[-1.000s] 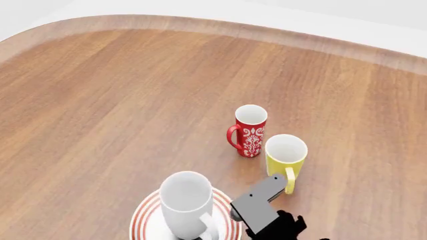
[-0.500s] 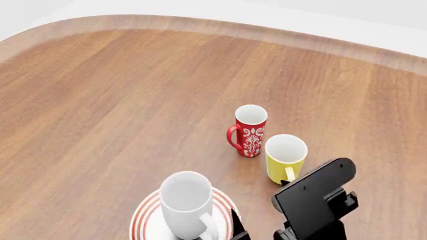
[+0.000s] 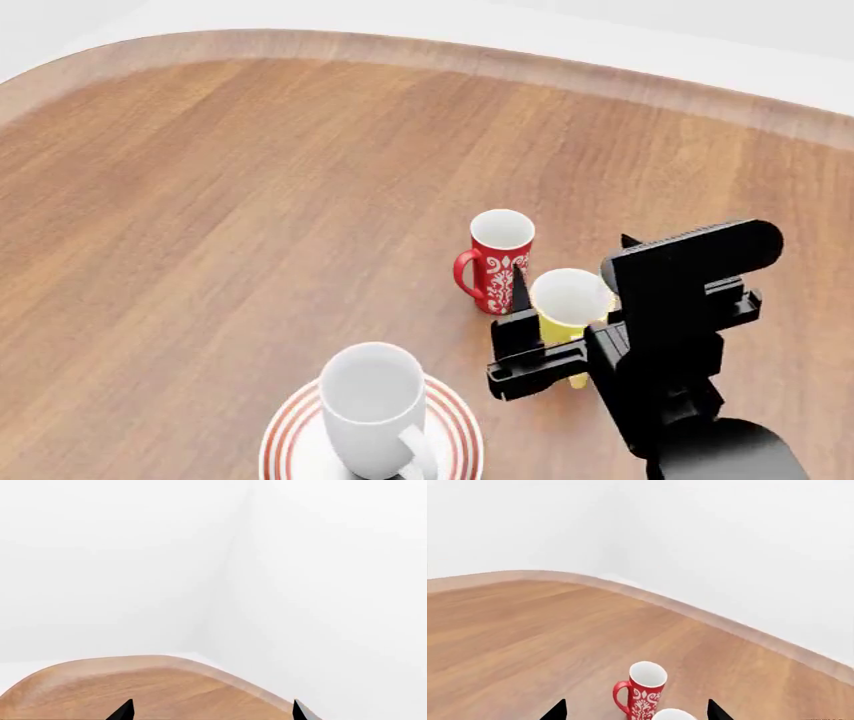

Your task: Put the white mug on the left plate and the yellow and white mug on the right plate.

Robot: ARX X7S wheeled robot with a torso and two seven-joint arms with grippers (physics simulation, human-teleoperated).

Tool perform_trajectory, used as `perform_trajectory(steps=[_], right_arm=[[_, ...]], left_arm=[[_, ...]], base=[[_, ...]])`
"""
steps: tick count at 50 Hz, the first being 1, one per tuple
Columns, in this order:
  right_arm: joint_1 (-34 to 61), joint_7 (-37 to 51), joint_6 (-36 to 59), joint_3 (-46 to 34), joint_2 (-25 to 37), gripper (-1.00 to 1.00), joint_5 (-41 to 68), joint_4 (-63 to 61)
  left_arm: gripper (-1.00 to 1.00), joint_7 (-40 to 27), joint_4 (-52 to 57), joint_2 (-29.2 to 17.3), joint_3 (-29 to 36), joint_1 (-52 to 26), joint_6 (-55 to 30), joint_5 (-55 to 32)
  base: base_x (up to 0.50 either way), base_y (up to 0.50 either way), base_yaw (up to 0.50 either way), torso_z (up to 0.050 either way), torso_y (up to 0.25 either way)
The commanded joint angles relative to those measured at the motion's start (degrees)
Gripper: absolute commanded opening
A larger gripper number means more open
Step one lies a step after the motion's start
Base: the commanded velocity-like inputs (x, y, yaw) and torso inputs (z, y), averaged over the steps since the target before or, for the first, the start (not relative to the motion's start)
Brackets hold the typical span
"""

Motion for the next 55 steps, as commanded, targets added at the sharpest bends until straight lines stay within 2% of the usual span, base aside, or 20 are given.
perform_trajectory(steps=[1, 13, 25, 41, 42, 43, 44, 45, 47, 55], right_arm=[[9.89, -0.28, -3.5, -2.55, -5.77, 1.0, -2.68, 16.96], [18.54, -0.61, -7.74, -2.13, -10.24, 1.0, -3.5, 39.31], [28.97, -2.56, -18.2, -1.55, -13.93, 1.0, -4.87, 65.95], [28.65, -3.26, -18.31, -1.88, -13.7, 1.0, -4.09, 65.73], [20.06, 5.34, -9.72, 6.71, -5.1, 1.0, 4.5, 57.14], [23.86, -3.26, -10.92, 10.58, -13.7, 1.0, -4.09, 54.47], [25.0, -5.57, -11.77, 10.06, -16.37, 1.0, -12.69, 56.24], [28.99, -5.75, -18.15, 9.79, -16.45, 1.0, -18.21, 64.83], [35.09, -5.17, -27.39, 9.94, -16.8, 1.0, -18.33, 80.72], [35.98, -3.42, -27.04, 11.63, -16.91, 1.0, -18.69, 81.09]], left_arm=[[1.0, -0.39, 0.6, -0.29, -0.44, 0.4, -0.12, -0.86], [1.0, -0.96, 1.03, -0.16, 0.04, 0.44, -0.09, -0.84], [1.0, -1.39, 1.68, -0.27, 0.16, 0.68, -0.22, -1.51], [1.0, -1.52, 1.81, -0.34, 0.38, 0.73, -0.09, -1.5], [1.0, -2.41, 3.4, -0.46, 1.69, 1.04, -0.99, -0.45], [1.0, -1.58, 1.83, -0.36, 0.43, 0.72, -0.08, -1.51], [1.0, -1.18, 1.37, -0.4, 0.7, 0.48, 0.15, -1.2], [1.0, -0.97, 1.16, -0.49, 0.69, 0.31, 0.23, -1.26], [1.0, -0.28, -0.08, -0.56, 0.79, -0.27, 0.76, -0.9], [1.0, 0.51, -1.63, -0.48, 0.59, -0.4, 1.91, -0.51]], base=[[0.0, 0.0, 0.0, 0.0, 0.0], [0.0, 0.0, 0.0, 0.0, 0.0], [0.0, 0.0, 0.0, 0.0, 0.0], [0.0, 0.0, 0.0, 0.0, 0.0], [0.0, 0.0, 0.0, 0.0, 0.0], [0.0, 0.0, 0.0, 0.0, 0.0], [0.0, 0.0, 0.0, 0.0, 0.0], [0.0, 0.0, 0.0, 0.0, 0.0], [0.0, 0.0, 0.0, 0.0, 0.0], [0.0, 0.0, 0.0, 0.0, 0.0]])
